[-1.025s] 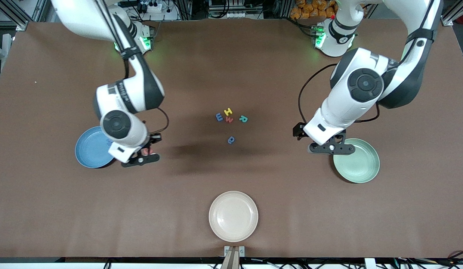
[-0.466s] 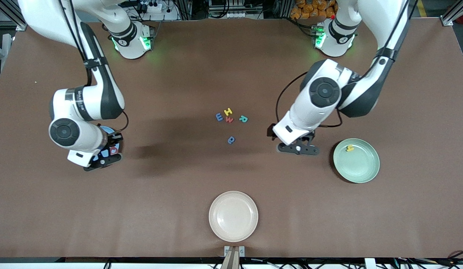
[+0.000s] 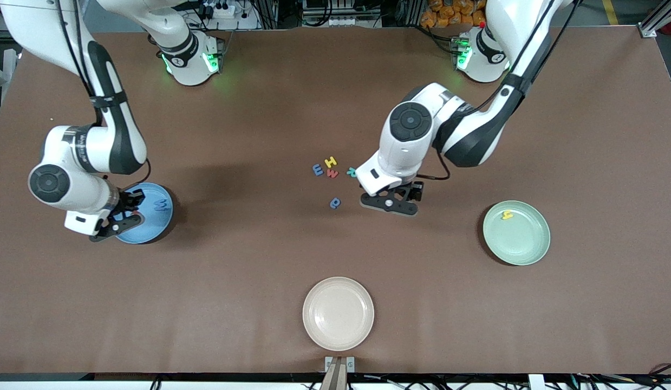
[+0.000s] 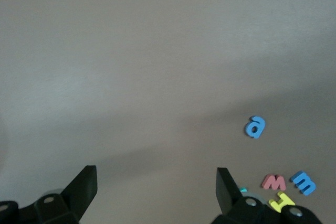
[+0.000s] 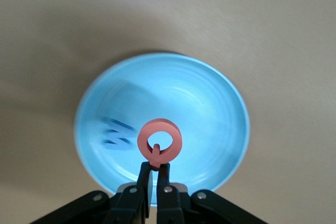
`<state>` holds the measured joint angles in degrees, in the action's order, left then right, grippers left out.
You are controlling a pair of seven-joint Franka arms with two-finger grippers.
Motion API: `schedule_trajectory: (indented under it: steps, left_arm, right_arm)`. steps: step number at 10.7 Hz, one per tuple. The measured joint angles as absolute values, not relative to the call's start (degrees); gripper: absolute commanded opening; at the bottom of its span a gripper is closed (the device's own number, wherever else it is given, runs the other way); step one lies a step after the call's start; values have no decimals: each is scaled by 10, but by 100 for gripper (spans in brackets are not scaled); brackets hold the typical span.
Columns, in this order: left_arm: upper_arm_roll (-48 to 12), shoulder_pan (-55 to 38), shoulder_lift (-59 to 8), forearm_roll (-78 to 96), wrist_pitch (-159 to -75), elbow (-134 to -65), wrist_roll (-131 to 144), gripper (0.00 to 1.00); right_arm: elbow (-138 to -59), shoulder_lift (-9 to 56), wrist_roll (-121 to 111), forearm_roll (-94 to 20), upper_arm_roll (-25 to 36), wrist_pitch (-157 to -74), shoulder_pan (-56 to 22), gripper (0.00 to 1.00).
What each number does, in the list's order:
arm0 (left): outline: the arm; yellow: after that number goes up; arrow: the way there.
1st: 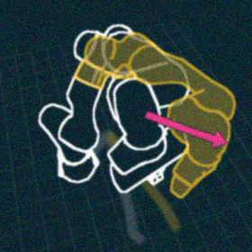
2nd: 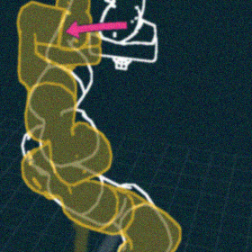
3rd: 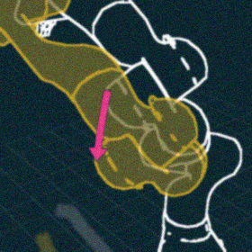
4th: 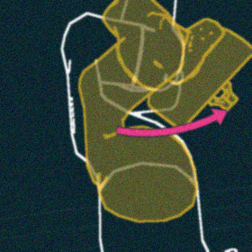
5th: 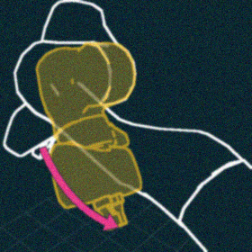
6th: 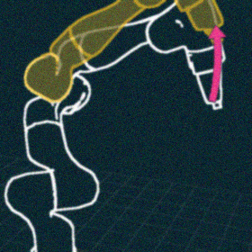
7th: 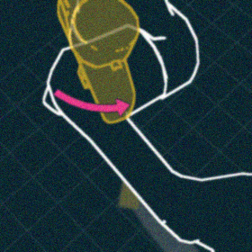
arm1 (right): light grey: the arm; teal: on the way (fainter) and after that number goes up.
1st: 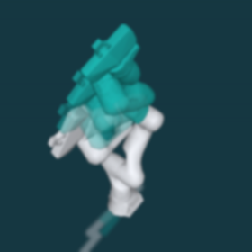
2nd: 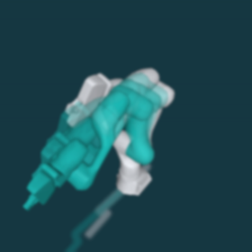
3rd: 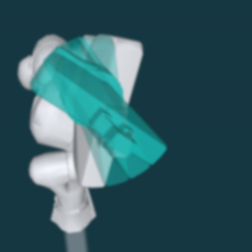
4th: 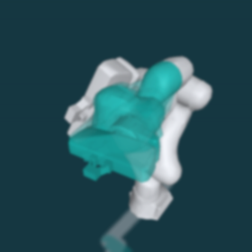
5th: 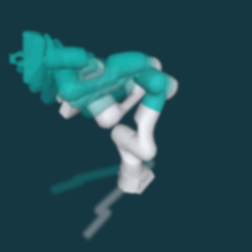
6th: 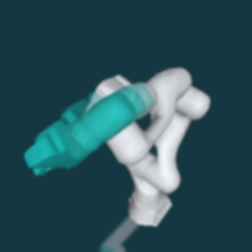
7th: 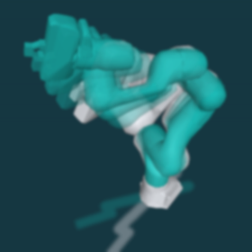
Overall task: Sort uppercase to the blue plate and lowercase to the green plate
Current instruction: 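Release the Q into the blue plate while the left gripper nears blue a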
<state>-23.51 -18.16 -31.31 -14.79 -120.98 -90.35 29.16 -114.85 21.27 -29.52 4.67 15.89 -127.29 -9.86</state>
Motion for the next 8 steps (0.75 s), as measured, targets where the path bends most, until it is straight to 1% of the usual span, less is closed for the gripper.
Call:
schedule_trajectory:
  steps: [3,6,8]
  left_arm:
    - [-232,-213,-379,-152,-1259,-865,291,100]
    - [-231,-225,-413,-153,-1287,-856,281,100]
    - [-230,-235,-423,-153,-1297,-854,261,100]
  right_arm:
    - [-1203,215,-309,47,159,-1320,-71,0]
    - [-1221,224,-309,55,159,-1323,-67,0]
    - [-1233,231,-309,68,159,-1344,-55,0]
